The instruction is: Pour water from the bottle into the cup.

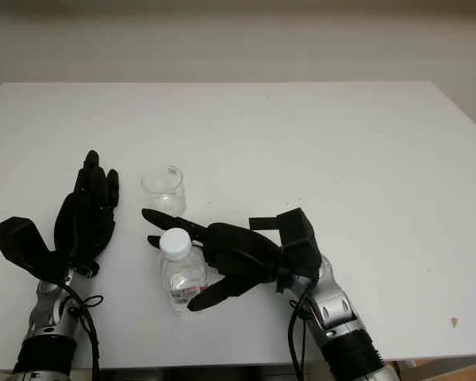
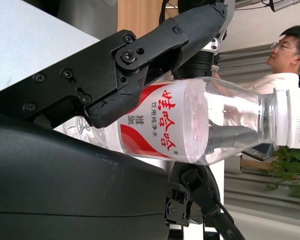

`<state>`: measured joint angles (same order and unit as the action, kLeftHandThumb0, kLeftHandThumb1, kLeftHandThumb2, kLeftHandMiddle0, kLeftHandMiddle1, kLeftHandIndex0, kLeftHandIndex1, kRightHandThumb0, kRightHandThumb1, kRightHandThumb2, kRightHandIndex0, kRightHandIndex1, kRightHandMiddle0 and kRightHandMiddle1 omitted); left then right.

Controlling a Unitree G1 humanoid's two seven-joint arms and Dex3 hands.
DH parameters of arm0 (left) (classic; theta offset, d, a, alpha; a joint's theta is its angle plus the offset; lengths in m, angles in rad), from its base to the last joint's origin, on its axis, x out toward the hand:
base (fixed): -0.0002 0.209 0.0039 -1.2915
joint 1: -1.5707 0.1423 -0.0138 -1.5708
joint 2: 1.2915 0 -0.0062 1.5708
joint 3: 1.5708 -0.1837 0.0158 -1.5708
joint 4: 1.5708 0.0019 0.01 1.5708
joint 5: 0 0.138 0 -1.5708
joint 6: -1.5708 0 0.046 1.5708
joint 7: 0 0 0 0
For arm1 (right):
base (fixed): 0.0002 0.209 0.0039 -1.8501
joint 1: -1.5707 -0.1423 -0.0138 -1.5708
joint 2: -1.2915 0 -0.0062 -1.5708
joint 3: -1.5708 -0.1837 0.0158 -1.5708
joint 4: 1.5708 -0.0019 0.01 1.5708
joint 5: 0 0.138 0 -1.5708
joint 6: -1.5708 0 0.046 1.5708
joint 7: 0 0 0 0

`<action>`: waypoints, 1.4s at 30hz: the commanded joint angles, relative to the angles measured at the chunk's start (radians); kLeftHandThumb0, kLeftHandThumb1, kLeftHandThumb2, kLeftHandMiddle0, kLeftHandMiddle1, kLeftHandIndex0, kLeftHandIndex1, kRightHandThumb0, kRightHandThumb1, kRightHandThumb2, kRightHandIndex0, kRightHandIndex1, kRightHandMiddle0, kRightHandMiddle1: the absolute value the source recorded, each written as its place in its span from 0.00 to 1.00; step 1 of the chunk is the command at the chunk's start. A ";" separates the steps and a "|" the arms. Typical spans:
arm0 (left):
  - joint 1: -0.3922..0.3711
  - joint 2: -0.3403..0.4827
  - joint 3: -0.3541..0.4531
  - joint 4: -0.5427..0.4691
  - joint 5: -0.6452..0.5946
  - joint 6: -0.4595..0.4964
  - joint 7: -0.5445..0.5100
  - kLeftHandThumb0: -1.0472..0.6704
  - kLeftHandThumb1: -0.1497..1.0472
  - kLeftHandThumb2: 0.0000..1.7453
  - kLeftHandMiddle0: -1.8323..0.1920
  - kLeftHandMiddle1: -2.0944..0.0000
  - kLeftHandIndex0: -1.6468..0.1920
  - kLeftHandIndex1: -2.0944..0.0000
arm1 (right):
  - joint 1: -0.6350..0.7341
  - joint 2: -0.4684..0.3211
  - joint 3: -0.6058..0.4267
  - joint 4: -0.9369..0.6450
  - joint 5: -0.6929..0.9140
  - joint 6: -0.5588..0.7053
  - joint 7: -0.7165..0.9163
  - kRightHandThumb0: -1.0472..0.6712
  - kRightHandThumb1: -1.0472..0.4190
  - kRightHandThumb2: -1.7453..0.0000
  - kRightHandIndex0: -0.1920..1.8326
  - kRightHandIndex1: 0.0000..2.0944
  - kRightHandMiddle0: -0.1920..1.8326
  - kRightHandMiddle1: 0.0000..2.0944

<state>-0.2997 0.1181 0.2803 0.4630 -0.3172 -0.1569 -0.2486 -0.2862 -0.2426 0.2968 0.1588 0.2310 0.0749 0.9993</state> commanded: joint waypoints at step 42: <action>0.036 -0.002 0.000 0.020 0.001 0.019 -0.008 0.21 1.00 0.30 0.98 0.98 0.99 0.98 | 0.090 0.185 -0.058 -0.018 -0.045 -0.196 -0.432 0.43 0.00 0.82 0.97 1.00 0.99 1.00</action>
<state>-0.2915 0.1185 0.2815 0.4490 -0.3199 -0.1452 -0.2548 -0.1539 -0.0745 0.2592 0.1461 0.1695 -0.1325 0.5758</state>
